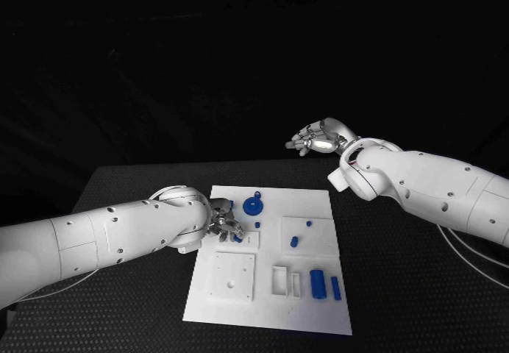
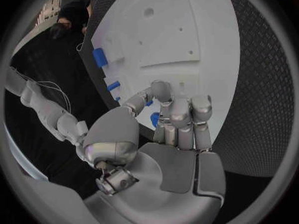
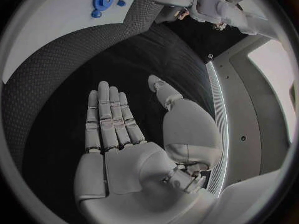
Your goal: Assemble the parts on the task board
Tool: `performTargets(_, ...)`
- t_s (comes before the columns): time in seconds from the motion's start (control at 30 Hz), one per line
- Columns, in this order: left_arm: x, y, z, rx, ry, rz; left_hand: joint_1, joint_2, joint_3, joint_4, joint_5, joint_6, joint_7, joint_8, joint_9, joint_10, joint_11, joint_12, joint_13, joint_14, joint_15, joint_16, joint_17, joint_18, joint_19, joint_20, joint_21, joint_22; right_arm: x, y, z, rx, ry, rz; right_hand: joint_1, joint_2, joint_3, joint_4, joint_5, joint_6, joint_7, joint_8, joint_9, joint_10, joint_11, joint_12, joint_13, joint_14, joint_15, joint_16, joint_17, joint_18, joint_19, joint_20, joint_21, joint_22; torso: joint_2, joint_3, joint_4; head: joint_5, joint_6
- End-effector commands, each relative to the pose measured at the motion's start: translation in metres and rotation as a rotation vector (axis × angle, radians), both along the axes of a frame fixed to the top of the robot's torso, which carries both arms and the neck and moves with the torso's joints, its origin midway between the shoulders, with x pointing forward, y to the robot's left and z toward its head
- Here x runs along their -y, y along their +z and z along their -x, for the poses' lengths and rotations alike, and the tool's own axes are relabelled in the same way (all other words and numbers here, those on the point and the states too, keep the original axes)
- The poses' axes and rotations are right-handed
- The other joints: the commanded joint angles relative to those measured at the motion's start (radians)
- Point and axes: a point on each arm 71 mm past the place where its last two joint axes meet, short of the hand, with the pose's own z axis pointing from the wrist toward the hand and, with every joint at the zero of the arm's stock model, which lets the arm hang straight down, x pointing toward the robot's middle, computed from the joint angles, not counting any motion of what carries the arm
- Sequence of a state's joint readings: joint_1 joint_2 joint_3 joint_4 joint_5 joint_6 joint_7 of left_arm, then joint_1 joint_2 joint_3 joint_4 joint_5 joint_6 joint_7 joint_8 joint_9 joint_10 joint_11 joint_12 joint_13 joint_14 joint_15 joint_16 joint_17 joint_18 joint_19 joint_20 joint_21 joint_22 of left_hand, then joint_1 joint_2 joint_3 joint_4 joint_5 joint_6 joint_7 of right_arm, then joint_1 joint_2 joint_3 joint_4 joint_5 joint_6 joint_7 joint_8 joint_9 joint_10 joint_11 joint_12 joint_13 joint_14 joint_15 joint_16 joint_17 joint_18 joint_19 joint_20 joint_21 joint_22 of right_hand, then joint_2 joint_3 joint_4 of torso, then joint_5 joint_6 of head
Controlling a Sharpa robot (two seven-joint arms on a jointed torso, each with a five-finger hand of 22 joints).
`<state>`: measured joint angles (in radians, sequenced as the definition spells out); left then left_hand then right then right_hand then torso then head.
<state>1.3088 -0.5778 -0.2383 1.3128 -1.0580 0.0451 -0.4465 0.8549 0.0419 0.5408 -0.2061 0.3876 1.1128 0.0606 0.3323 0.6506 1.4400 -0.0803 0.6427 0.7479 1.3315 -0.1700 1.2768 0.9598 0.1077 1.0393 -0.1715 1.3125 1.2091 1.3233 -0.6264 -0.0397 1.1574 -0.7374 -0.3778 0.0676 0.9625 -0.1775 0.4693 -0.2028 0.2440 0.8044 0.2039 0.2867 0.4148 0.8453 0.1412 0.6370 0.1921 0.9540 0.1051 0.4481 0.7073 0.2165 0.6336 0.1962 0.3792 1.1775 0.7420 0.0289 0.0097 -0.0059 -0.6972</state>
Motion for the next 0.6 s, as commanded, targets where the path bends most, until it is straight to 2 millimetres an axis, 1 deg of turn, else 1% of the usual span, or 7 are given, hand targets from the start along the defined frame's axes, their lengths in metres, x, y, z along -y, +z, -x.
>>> performTargets(0.03, 0.0006, 0.0000, -0.0007, 0.013, -0.002, 0.008, 0.002, 0.012, 0.084, -0.078, -0.003, 0.044, -0.032, -0.001, 0.002, -0.009, 0.000, 0.003, 0.000, 0.009, -0.018, 0.006, -0.001, 0.044, -0.005, -0.088, -0.002, 0.001, -0.0004, -0.0008, -0.0001, -0.011, 0.009, -0.008, 0.001, 0.010, -0.003, 0.001, 0.000, -0.009, 0.003, 0.003, -0.001, 0.001, 0.008, -0.005, -0.001, -0.006, 0.002, -0.004, -0.001, -0.012, -0.009, 0.000, -0.005, 0.001, 0.000, -0.0001, -0.0008, 0.000, -0.001)
performTargets(0.13, 0.0000, 0.0000, -0.0011, 0.015, 0.001, 0.009, 0.003, 0.012, 0.085, -0.079, -0.004, 0.045, -0.032, -0.001, 0.002, -0.009, -0.001, 0.003, 0.000, 0.009, -0.018, 0.006, -0.002, 0.045, -0.005, -0.088, -0.002, 0.001, -0.0008, -0.0013, -0.0005, -0.015, 0.008, -0.013, 0.000, 0.010, -0.004, 0.002, 0.001, -0.009, 0.003, 0.003, -0.002, 0.001, 0.008, -0.005, -0.003, -0.007, 0.002, -0.005, -0.001, -0.013, -0.010, 0.001, -0.006, 0.002, 0.000, -0.0004, -0.0007, -0.001, 0.001)
performTargets(0.27, 0.0001, 0.0003, -0.0013, 0.019, 0.003, 0.012, 0.004, 0.011, 0.086, -0.080, -0.004, 0.045, -0.032, -0.001, 0.002, -0.009, -0.001, 0.003, 0.000, 0.009, -0.018, 0.007, -0.003, 0.045, -0.005, -0.088, -0.002, 0.002, -0.0007, -0.0015, -0.0005, -0.019, 0.007, -0.016, -0.003, 0.011, -0.006, 0.004, 0.003, -0.009, 0.003, 0.003, -0.003, 0.002, 0.008, -0.005, -0.006, -0.007, 0.003, -0.005, -0.001, -0.013, -0.011, 0.001, -0.007, 0.003, 0.000, 0.0003, -0.0002, -0.002, 0.003)
performTargets(0.33, -0.0001, 0.0004, -0.0015, 0.022, 0.005, 0.013, 0.004, 0.011, 0.086, -0.080, -0.004, 0.045, -0.032, -0.002, 0.003, -0.008, -0.001, 0.003, -0.001, 0.009, -0.018, 0.007, -0.004, 0.045, -0.005, -0.088, -0.002, 0.002, -0.0006, -0.0016, -0.0005, -0.020, 0.007, -0.017, -0.004, 0.010, -0.007, 0.005, 0.004, -0.009, 0.003, 0.003, -0.003, 0.002, 0.008, -0.005, -0.007, -0.008, 0.003, -0.006, -0.001, -0.013, -0.011, 0.002, -0.007, 0.004, 0.000, 0.0002, 0.0005, -0.002, 0.003)
performTargets(0.6, -0.0021, 0.0003, -0.0026, 0.028, 0.003, 0.004, 0.005, 0.010, 0.087, -0.080, -0.005, 0.045, -0.032, -0.002, 0.003, -0.009, -0.001, 0.003, -0.001, 0.009, -0.018, 0.008, -0.005, 0.045, -0.005, -0.088, -0.002, 0.002, -0.0010, -0.0018, -0.0005, -0.023, 0.010, -0.016, -0.006, 0.011, -0.008, 0.005, 0.007, -0.009, 0.003, 0.003, -0.003, 0.002, 0.008, -0.005, -0.009, -0.009, 0.003, -0.007, -0.001, -0.012, -0.013, 0.002, -0.008, 0.005, 0.000, 0.0001, -0.0001, 0.000, 0.003)
